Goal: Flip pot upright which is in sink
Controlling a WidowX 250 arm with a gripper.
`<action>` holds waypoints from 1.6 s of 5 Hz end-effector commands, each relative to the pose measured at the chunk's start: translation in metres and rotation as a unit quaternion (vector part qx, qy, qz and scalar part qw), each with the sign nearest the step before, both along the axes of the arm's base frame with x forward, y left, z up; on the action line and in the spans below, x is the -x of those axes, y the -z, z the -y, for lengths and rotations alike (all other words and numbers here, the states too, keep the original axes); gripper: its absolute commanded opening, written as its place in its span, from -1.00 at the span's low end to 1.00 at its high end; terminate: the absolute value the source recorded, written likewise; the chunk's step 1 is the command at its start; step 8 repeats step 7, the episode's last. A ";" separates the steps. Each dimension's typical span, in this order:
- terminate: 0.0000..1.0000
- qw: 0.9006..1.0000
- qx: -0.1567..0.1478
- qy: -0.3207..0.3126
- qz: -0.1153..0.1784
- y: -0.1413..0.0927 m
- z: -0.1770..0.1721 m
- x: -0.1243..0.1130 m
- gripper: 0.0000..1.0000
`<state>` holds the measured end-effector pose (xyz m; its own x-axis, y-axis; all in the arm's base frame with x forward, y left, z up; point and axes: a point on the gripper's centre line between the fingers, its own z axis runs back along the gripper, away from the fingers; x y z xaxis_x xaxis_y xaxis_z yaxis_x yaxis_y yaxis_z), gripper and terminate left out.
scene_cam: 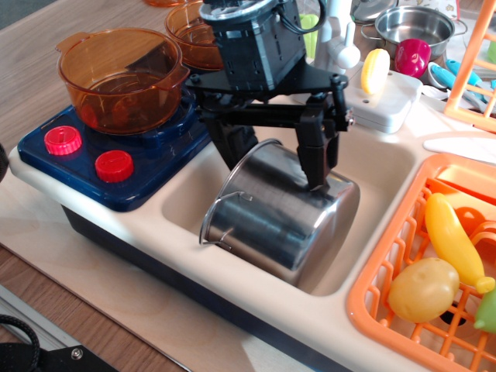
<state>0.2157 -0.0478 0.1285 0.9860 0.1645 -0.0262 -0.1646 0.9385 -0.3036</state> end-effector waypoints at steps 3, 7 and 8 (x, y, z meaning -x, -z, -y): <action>-1.00 0.993 -0.106 -0.024 0.048 -0.027 0.054 -0.005 -1.00; 1.00 0.954 -0.237 0.059 0.176 -0.014 0.061 -0.001 1.00; 1.00 0.954 -0.237 0.059 0.176 -0.014 0.061 -0.001 1.00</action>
